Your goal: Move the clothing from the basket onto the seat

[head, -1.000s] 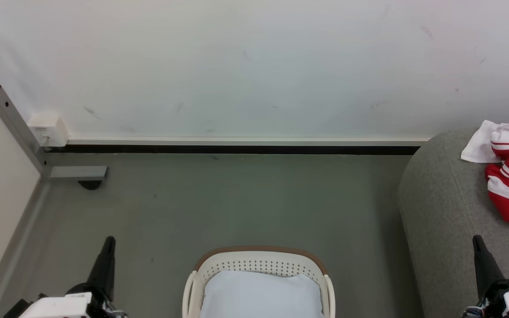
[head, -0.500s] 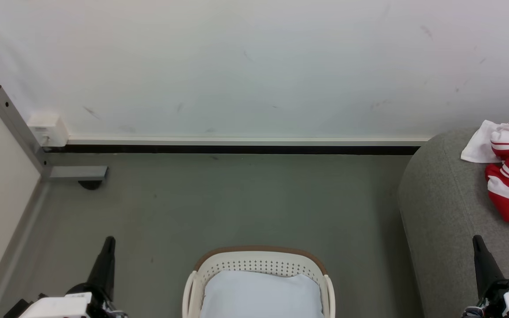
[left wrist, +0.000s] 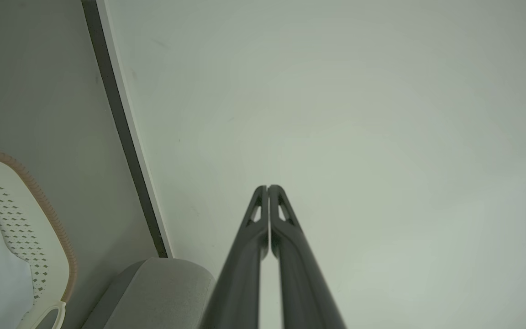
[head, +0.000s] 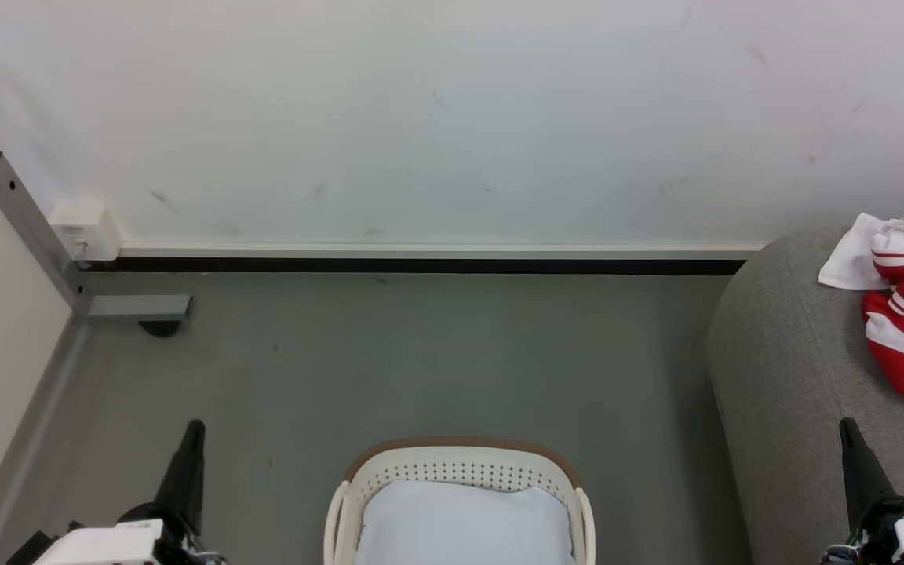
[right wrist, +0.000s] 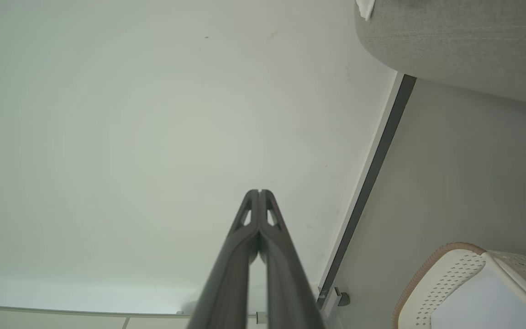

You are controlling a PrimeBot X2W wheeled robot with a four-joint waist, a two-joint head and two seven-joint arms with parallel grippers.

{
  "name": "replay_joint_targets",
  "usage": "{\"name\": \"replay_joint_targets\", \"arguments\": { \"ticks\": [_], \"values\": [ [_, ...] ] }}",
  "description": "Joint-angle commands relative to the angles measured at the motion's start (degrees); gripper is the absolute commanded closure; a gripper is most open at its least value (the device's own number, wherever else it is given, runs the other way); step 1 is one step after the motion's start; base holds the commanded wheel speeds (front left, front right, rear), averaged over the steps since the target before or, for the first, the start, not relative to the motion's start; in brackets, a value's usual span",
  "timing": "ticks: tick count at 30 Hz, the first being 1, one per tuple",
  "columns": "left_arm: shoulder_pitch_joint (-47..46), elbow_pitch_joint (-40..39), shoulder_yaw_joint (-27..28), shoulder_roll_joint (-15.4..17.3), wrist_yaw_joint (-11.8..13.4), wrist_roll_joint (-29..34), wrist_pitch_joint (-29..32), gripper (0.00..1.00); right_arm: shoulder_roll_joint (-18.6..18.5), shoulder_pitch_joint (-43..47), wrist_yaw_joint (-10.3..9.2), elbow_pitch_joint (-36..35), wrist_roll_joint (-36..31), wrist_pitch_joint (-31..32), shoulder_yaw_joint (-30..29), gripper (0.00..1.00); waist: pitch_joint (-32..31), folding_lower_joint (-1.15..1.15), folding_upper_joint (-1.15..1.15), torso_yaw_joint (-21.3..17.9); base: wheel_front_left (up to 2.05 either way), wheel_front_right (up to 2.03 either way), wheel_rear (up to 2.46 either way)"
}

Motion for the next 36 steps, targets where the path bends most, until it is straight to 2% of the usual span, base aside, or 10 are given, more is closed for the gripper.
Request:
{"name": "replay_joint_targets", "arguments": {
  "ticks": [1, 36],
  "values": [
    [-0.50, -0.02, 0.08, 0.14, -0.33, -0.78, 0.20, 1.00, -0.45, -0.71, -0.12, -0.32, 0.09, 0.16, -0.20, 1.00, 0.00, 0.00, 0.00, 0.00, 0.00, 0.00, 0.00],
    [-0.50, -0.03, 0.08, 0.14, -0.33, -0.79, 0.19, 1.00, -0.44, -0.72, -0.12, -0.32, 0.09, 0.15, -0.20, 1.00, 0.00, 0.00, 0.00, 0.00, 0.00, 0.00, 0.00]
  ]
}}
